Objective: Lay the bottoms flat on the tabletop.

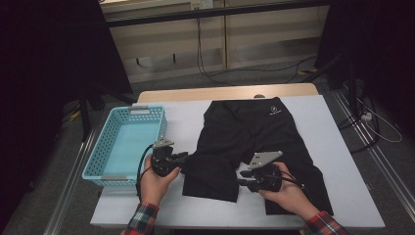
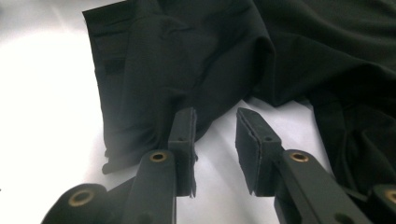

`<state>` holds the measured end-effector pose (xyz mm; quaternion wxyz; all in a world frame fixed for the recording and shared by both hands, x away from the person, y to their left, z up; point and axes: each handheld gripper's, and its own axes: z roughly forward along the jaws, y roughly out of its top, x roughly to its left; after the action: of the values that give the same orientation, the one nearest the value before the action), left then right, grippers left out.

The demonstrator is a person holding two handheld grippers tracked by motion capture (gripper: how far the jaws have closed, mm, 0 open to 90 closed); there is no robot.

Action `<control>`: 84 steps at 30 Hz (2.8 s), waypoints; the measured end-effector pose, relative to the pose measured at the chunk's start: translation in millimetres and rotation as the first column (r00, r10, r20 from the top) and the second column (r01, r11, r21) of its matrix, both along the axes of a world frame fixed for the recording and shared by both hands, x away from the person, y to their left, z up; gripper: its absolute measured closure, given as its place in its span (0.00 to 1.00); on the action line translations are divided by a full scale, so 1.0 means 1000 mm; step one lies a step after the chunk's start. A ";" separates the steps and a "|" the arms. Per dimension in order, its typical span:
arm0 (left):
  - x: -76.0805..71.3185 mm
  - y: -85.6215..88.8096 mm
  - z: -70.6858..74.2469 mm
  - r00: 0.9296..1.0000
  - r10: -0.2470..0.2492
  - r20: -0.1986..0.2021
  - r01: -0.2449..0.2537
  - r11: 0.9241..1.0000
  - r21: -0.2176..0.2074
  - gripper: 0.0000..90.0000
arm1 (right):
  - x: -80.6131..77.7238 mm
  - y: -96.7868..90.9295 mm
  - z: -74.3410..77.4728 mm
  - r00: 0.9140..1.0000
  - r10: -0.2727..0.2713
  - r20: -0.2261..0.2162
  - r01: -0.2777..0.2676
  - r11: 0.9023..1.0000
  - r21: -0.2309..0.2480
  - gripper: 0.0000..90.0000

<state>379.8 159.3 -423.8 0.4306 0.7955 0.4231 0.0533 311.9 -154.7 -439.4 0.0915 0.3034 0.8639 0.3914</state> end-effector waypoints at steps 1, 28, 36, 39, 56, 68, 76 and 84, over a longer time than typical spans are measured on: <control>-0.001 -0.002 -0.003 1.000 0.000 -0.001 0.000 1.000 0.031 0.77 | 0.000 0.001 0.000 1.000 0.000 0.001 0.000 1.000 -0.001 0.75; 0.006 -0.005 0.006 1.000 0.020 -0.008 -0.020 1.000 0.008 1.00 | 0.013 0.014 -0.012 0.998 -0.039 -0.047 0.038 0.999 -0.021 0.69; 0.009 -0.006 0.002 1.000 0.018 -0.004 -0.018 1.000 0.011 1.00 | 0.011 0.026 -0.010 0.999 -0.023 -0.044 0.022 1.000 -0.017 0.69; 0.010 -0.005 0.002 1.000 0.018 0.003 -0.018 1.000 0.006 1.00 | 0.012 0.027 -0.012 0.999 -0.023 -0.028 0.022 0.999 -0.037 0.76; 0.015 -0.013 0.007 0.999 -0.030 0.041 0.032 0.998 -0.051 1.00 | 0.011 -0.017 0.015 0.999 -0.034 -0.007 0.034 0.998 0.057 1.00; 0.025 -0.026 -0.006 0.993 -0.001 0.115 -0.007 0.997 0.073 0.72 | 0.018 -0.011 0.005 0.992 -0.113 0.048 0.113 0.994 -0.005 0.83; 0.006 -0.016 -0.001 0.995 -0.023 0.101 0.015 0.997 0.078 0.39 | 0.003 -0.011 0.008 0.995 -0.092 0.029 0.092 0.996 0.024 0.67; -0.007 -0.007 -0.006 0.997 -0.036 0.069 0.029 0.995 0.099 0.31 | 0.001 0.001 -0.002 0.999 -0.051 0.004 0.051 0.999 -0.013 0.67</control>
<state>372.4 152.4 -429.4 0.4067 0.8200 0.3914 0.0950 313.3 -153.8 -441.5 0.1049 0.3239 0.8583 0.3838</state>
